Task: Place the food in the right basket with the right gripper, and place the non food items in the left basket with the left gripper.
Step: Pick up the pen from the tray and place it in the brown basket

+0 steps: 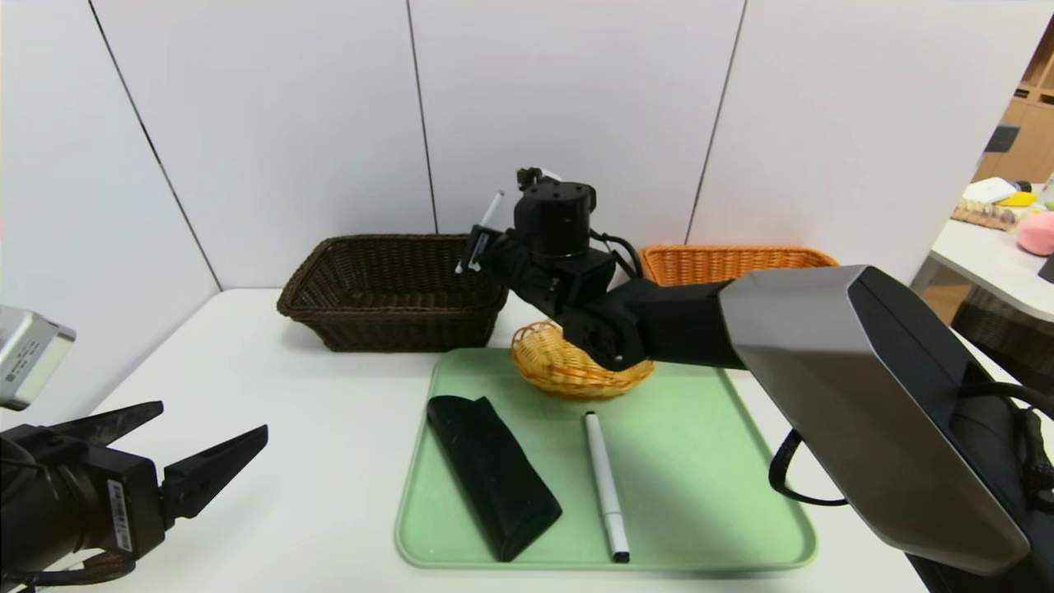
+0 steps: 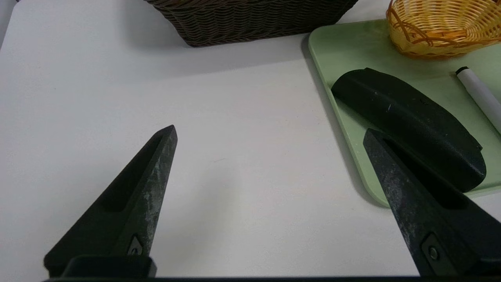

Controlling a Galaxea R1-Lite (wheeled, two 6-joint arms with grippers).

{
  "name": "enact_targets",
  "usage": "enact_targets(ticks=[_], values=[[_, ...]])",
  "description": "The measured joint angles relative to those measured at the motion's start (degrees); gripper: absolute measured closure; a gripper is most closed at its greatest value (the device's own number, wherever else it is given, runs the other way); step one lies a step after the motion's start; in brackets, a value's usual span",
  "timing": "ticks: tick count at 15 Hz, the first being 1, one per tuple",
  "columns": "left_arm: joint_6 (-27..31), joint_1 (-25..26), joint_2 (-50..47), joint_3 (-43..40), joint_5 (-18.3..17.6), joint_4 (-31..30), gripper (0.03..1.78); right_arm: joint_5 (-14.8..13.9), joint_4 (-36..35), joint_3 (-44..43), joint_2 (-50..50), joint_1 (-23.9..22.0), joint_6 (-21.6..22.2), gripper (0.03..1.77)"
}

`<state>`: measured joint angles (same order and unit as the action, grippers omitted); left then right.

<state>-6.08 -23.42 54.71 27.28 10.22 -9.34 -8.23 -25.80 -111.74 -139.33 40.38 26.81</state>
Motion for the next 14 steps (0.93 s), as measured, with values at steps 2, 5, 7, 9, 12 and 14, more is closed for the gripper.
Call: enact_targets(ticks=[2, 5, 7, 9, 12, 14], values=[[0.07, 0.02, -0.20, -0.22, 0.69, 0.00, 0.12, -0.01, -0.06, 0.00, -0.15, 0.00, -0.10, 1.46], [0.07, 0.05, -0.39, -0.28, 0.94, 0.02, 0.12, -0.28, -0.06, 0.02, -0.26, 0.11, -1.79, 1.02], [0.07, 0.05, -0.39, -0.30, 0.91, 0.00, 0.12, -0.98, -0.06, 0.02, -0.30, 0.11, -1.78, 0.81], [0.07, 0.05, -0.39, -0.35, 0.91, 0.00, 0.12, -1.33, -0.05, 0.02, -0.21, 0.05, -1.73, 0.64], [0.07, 0.05, -0.35, -0.24, 0.96, 0.00, 0.12, -1.58, 0.28, 0.05, 1.10, 0.09, -1.84, 0.47], [0.39, 0.00, -0.24, 0.20, 0.85, -0.06, 0.12, -2.22, 0.78, 0.05, 3.66, 0.39, -2.11, 0.39]])
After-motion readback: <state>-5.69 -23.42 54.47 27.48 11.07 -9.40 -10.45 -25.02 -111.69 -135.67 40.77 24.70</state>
